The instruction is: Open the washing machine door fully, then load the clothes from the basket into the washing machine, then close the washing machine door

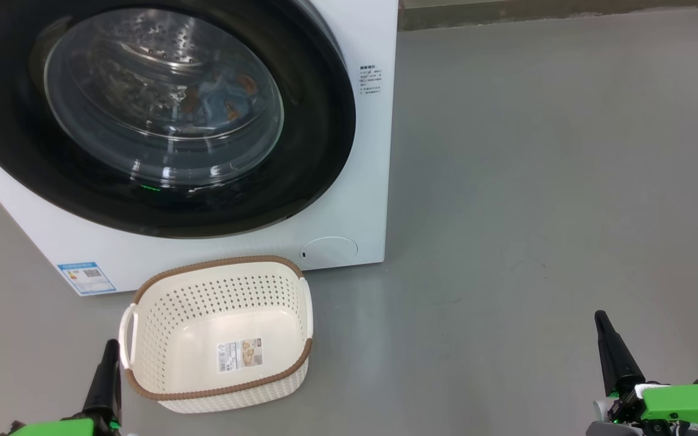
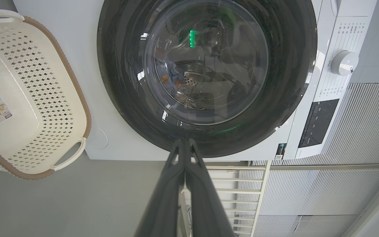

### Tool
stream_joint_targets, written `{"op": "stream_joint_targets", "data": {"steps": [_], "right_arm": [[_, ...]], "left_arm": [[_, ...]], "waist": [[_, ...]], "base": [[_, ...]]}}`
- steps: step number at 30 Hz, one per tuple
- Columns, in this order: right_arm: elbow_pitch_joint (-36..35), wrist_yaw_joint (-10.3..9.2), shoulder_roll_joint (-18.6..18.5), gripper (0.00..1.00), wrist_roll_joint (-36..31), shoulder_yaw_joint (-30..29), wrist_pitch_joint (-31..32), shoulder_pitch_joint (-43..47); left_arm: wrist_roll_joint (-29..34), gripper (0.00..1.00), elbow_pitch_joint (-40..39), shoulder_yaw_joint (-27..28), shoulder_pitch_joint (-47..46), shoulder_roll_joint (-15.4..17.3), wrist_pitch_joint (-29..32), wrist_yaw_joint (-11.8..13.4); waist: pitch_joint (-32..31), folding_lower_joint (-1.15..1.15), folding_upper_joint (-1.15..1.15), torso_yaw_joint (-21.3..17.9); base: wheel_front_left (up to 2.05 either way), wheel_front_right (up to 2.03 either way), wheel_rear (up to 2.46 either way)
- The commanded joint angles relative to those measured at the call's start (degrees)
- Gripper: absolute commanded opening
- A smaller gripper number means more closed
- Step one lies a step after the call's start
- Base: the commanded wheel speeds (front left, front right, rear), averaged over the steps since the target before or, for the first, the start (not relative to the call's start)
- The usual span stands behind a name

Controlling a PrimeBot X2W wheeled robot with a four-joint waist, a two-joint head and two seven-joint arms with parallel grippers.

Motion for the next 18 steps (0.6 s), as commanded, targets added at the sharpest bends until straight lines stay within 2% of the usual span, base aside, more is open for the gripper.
{"op": "stream_joint_targets", "data": {"steps": [1,18], "right_arm": [[-1.39,-0.06,-0.4,0.0,0.19,1.28,0.47,-2.34],[-1.39,-0.06,-0.4,0.0,0.19,1.29,0.46,-2.34]], "left_arm": [[-0.22,0.0,-1.11,1.94,-2.27,1.14,0.18,-0.66],[-0.22,0.0,-1.12,1.94,-2.27,1.14,0.18,-0.66]], "waist": [[0.0,0.0,0.0,0.0],[0.0,0.0,0.0,0.0]], "base": [[0.0,0.0,0.0],[0.0,0.0,0.0]]}}
